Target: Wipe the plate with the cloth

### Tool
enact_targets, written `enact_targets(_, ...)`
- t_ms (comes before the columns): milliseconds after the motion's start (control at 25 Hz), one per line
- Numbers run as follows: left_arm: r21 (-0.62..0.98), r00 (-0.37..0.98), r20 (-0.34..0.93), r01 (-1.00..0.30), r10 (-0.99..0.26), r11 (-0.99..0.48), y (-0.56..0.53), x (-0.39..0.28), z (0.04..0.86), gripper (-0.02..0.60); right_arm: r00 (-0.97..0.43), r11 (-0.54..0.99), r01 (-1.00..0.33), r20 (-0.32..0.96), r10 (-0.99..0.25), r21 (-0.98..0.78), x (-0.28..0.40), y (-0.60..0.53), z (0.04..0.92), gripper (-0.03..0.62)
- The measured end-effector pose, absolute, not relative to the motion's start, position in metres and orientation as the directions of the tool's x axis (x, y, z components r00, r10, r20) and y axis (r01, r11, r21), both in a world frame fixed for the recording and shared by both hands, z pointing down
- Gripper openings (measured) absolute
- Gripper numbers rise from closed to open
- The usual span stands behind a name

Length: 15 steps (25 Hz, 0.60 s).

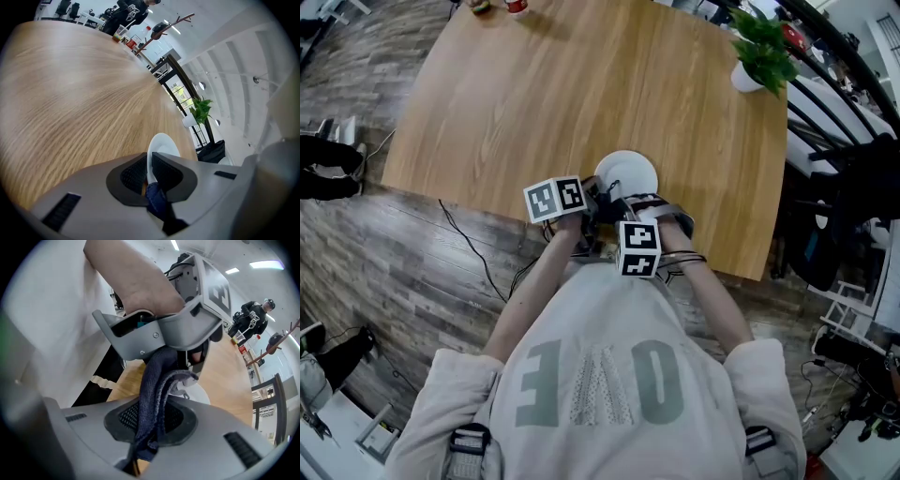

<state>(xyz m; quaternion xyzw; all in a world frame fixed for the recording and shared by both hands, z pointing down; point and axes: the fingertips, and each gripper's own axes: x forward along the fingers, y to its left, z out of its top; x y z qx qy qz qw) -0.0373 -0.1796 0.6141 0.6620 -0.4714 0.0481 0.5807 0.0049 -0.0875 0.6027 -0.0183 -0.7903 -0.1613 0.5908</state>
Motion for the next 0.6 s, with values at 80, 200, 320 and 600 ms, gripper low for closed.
enact_targets(80, 0.733, 0.548, 0.596, -0.670, -0.587, 0.120, -0.178, -0.038, 0.612, 0.045, -0.299, 0.949, 0.204, 0.939, -0.171, 0.238, 0.009, -0.090, 0.600, 0.057)
enact_targets(200, 0.741, 0.538, 0.574, -0.662, -0.618, 0.113, -0.180, -0.041, 0.606, 0.140, -0.302, 0.957, 0.152, 0.934, -0.193, 0.247, 0.019, -0.098, 0.596, 0.057)
enact_targets(320, 0.740, 0.523, 0.560, -0.665, -0.643, 0.103, -0.183, -0.049, 0.599, 0.183, -0.319, 0.962, 0.071, 0.919, -0.230, 0.265, 0.029, -0.115, 0.584, 0.057)
enact_targets(600, 0.709, 0.521, 0.602, -0.698, -0.605, 0.105, -0.166, -0.070, 0.610, 0.006, -0.326, 0.934, -0.024, 0.880, -0.345, 0.357, 0.021, -0.183, 0.563, 0.057)
